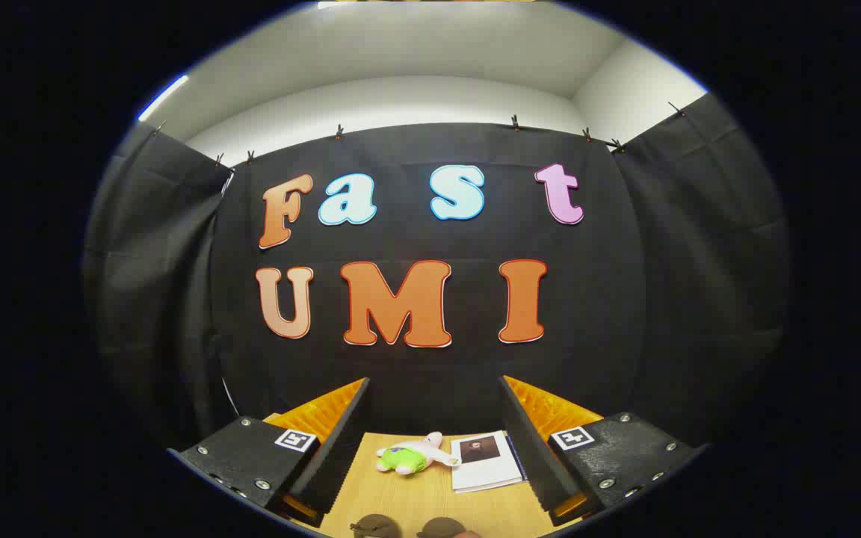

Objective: Open the storage box then place both shoes into the box .Put the left shoe in first, then the right shoe, with the right side of both shoes facing outward in a uniform manner.

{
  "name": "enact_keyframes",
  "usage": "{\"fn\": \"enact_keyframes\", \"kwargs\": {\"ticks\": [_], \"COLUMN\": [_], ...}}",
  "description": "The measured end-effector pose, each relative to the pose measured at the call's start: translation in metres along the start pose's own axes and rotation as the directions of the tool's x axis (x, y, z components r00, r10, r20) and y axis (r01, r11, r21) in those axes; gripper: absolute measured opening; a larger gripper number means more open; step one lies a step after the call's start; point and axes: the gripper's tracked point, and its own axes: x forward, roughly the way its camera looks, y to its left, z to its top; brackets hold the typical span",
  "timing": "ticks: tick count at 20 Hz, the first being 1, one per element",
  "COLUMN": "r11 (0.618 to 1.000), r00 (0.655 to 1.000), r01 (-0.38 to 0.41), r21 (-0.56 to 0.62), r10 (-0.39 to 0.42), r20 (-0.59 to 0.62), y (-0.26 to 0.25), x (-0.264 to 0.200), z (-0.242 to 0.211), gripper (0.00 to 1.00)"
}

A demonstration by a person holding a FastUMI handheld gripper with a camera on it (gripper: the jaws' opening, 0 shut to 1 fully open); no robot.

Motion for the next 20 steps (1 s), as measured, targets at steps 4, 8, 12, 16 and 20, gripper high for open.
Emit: {"fn": "enact_keyframes", "kwargs": {"ticks": [4, 8, 12, 16, 20], "r11": [0.999, 0.995, 0.996, 0.997, 0.959], "r00": [0.999, 0.991, 0.995, 0.992, 0.945], "r01": [-0.028, -0.054, -0.030, -0.068, -0.149], "r21": [0.022, 0.088, 0.085, 0.043, 0.242], "r10": [0.028, 0.064, 0.037, 0.072, 0.210], "r20": [-0.025, -0.118, -0.091, -0.107, -0.249], "y": [0.012, 0.023, 0.019, 0.034, 0.070], "x": [-0.001, -0.001, 0.003, 0.005, 0.000], "z": [-0.008, -0.039, -0.035, -0.048, -0.091], "gripper": [0.98, 0.99, 0.98, 0.98, 0.99]}}
